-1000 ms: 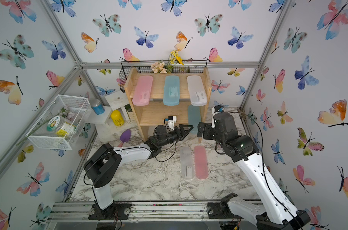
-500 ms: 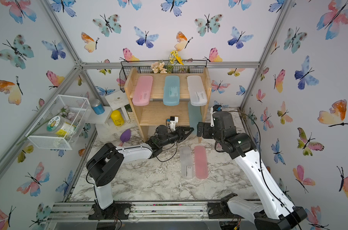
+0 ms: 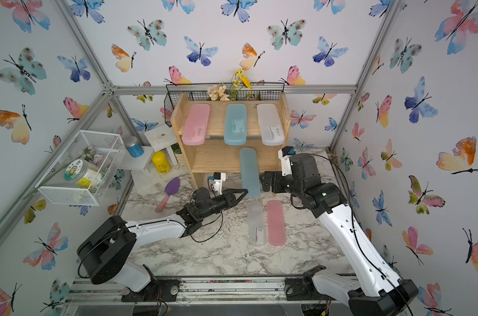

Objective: Remove the pencil cases from the shelf
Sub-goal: Pick up the pencil case from the shelf.

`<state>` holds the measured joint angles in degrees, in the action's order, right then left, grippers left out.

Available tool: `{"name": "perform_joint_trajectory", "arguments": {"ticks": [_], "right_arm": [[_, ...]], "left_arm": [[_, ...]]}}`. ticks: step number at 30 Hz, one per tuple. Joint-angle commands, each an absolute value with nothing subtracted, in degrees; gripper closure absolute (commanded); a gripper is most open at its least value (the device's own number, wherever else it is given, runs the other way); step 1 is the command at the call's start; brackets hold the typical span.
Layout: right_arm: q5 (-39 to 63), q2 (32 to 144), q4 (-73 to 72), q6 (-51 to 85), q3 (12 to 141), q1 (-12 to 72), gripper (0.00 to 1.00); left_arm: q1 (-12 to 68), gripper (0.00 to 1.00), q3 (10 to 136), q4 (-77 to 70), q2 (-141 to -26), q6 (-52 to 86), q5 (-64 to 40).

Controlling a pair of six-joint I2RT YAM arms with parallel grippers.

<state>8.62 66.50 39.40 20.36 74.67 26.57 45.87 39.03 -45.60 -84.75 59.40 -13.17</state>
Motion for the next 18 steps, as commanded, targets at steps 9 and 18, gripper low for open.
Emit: {"name": "perform_joint_trajectory", "arguments": {"ticks": [9,18], "right_arm": [[10.22,71.85,29.36,26.06,71.11,38.51,0.01],[11.07,77.86,24.23,27.15,73.59,42.80,0.01]], "left_arm": [[51.18,0.90,29.90,-32.05,-64.20,47.77,2.50],[52.47,0.90,27.94,-29.76,-59.11,48.00,4.39]]}}
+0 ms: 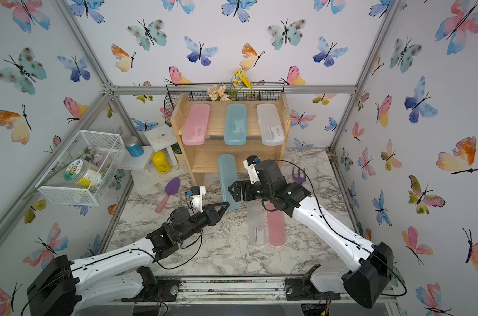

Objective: Remove the pencil cases from the shelf
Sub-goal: Pick up the pencil case from the shelf.

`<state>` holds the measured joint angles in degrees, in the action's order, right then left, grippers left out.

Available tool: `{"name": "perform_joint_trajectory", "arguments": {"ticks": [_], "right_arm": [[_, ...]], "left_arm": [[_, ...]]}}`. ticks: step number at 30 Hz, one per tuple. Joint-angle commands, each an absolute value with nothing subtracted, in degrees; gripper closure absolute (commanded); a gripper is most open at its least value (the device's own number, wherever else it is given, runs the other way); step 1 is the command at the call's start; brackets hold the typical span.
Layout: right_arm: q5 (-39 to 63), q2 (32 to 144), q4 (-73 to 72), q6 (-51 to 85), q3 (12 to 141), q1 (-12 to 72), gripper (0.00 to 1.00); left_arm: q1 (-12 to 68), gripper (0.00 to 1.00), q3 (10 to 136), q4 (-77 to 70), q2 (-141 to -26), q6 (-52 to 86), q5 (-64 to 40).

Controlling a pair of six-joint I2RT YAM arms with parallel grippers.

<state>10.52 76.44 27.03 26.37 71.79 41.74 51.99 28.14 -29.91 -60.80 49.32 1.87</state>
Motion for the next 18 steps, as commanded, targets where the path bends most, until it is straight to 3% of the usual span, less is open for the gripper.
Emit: {"name": "perform_joint_trajectory", "arguments": {"ticks": [1,18], "right_arm": [[10.99,78.57,23.72,27.22,73.80,43.50,0.01],[9.48,84.97,21.47,27.45,77.12,45.55,0.01]], "left_arm": [[52.55,0.90,27.80,-29.75,-58.90,48.15,4.39],[52.98,0.90,26.45,-28.97,-56.17,47.54,5.01]]}}
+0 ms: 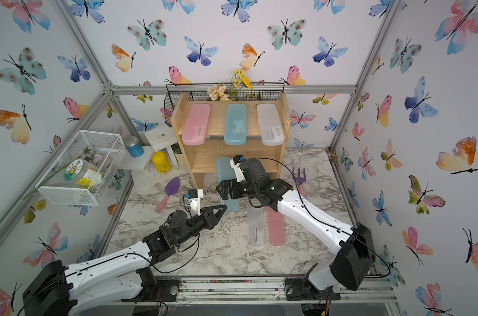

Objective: Remove the pencil cases from the shelf
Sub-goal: Pick up the pencil case from the shelf, then place the pencil case at the center of the board.

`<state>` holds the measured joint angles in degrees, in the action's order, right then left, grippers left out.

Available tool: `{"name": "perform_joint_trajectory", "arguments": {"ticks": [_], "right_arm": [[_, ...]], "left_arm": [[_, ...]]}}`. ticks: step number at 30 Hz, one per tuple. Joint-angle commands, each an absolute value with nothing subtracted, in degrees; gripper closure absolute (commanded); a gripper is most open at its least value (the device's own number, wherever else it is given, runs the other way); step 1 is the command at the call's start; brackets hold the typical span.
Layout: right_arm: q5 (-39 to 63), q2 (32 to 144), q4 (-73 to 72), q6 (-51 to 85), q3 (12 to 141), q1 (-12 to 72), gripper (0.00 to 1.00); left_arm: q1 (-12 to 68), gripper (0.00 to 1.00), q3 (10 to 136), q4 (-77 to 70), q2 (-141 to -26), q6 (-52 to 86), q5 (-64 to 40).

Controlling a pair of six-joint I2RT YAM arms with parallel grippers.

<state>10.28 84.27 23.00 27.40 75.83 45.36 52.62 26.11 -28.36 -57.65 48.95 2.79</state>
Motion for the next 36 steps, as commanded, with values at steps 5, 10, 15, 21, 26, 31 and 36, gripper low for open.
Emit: {"name": "perform_joint_trajectory", "arguments": {"ticks": [5,10,15,21,26,31,36], "right_arm": [[9.71,86.17,21.23,27.26,77.08,45.57,0.01],[10.02,86.50,20.10,27.40,76.39,45.54,0.02],[10.46,86.40,19.33,27.31,76.20,45.53,0.20],[8.72,85.40,20.69,26.90,75.11,45.53,0.26],[3.34,81.87,25.23,25.39,72.71,45.53,0.24],[0.00,75.94,29.63,25.96,66.14,45.53,0.23],[3.40,74.03,27.56,33.83,56.98,45.83,0.23]], "left_arm": [[53.00,0.89,26.37,-28.91,-56.03,47.51,4.86],[52.99,0.89,26.65,-28.93,-56.69,47.37,4.40],[53.00,0.87,26.61,-29.27,-56.78,47.03,4.13],[53.18,0.35,26.58,-27.85,-55.99,46.61,5.18],[53.69,0.01,28.04,-18.43,-52.78,45.56,12.14],[54.67,0.01,29.92,-2.75,-46.80,47.37,25.83],[54.71,0.01,31.65,9.84,-40.92,50.28,36.40]]}}
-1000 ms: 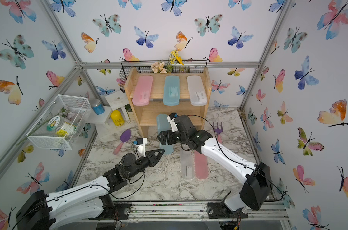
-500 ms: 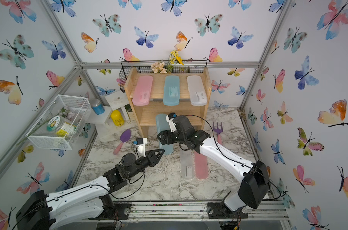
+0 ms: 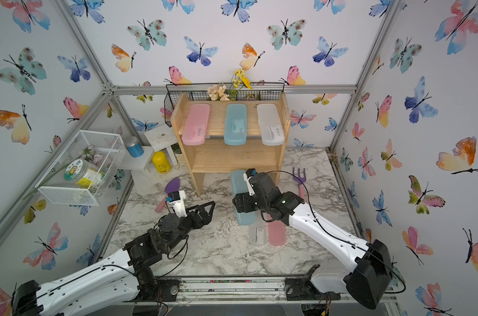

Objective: Remove the pencil cases from the shelf
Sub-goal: Place the pencil case at the center of the board.

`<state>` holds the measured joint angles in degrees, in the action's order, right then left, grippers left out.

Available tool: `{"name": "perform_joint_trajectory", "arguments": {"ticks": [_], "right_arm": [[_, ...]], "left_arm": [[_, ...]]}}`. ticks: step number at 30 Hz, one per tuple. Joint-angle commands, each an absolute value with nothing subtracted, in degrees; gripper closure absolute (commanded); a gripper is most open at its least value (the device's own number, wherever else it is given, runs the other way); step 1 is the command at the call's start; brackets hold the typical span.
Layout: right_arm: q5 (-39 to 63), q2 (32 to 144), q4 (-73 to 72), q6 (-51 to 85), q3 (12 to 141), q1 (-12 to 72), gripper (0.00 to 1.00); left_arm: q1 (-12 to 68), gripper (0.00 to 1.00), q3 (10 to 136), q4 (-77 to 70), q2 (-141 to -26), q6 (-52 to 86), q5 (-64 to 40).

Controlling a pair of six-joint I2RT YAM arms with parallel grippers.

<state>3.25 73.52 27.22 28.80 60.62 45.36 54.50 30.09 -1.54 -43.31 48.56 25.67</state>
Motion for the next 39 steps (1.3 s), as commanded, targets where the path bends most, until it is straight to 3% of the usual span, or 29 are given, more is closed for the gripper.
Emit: {"name": "perform_joint_trajectory", "arguments": {"ticks": [1,13,27,39], "right_arm": [[3.64,74.62,26.92,35.50,56.18,46.21,0.24],[-2.35,87.72,20.04,43.80,55.48,51.40,0.24],[-5.40,99.98,20.21,43.77,60.91,53.09,0.20],[-4.68,97.73,14.05,41.43,57.26,53.09,0.01]], "left_arm": [[54.68,0.01,32.12,11.55,-40.47,50.75,37.31],[54.67,0.01,31.76,15.20,-43.33,55.74,35.72],[54.59,0.01,29.81,13.40,-44.50,56.36,34.89],[54.55,0.01,32.98,15.29,-45.01,55.74,33.99]]}}
